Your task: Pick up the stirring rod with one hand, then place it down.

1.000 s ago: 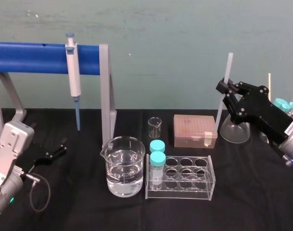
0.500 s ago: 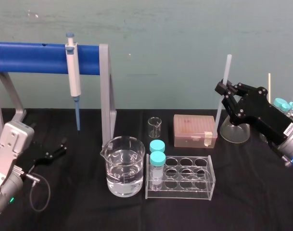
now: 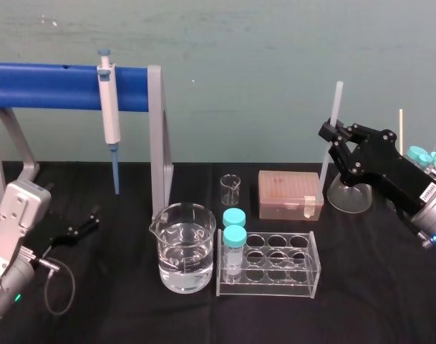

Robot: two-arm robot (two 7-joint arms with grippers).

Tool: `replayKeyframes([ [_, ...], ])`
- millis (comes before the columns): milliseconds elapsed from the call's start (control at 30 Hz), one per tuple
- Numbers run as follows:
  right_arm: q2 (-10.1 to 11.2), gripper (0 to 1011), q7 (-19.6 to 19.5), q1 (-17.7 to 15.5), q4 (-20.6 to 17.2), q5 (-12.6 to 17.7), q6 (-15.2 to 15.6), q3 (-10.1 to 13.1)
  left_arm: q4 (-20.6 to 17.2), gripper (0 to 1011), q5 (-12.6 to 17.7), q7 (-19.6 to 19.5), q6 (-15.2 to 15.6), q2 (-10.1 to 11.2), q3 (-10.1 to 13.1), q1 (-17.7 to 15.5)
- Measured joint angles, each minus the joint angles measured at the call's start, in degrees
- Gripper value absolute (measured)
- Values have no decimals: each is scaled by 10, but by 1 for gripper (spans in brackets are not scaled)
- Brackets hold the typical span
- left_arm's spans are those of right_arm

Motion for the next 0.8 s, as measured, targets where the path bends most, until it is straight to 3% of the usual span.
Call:
replayKeyframes([
  [800, 0, 71, 0, -3, -1, 3, 0, -1, 0, 1000, 0, 0, 0, 0, 0, 0],
])
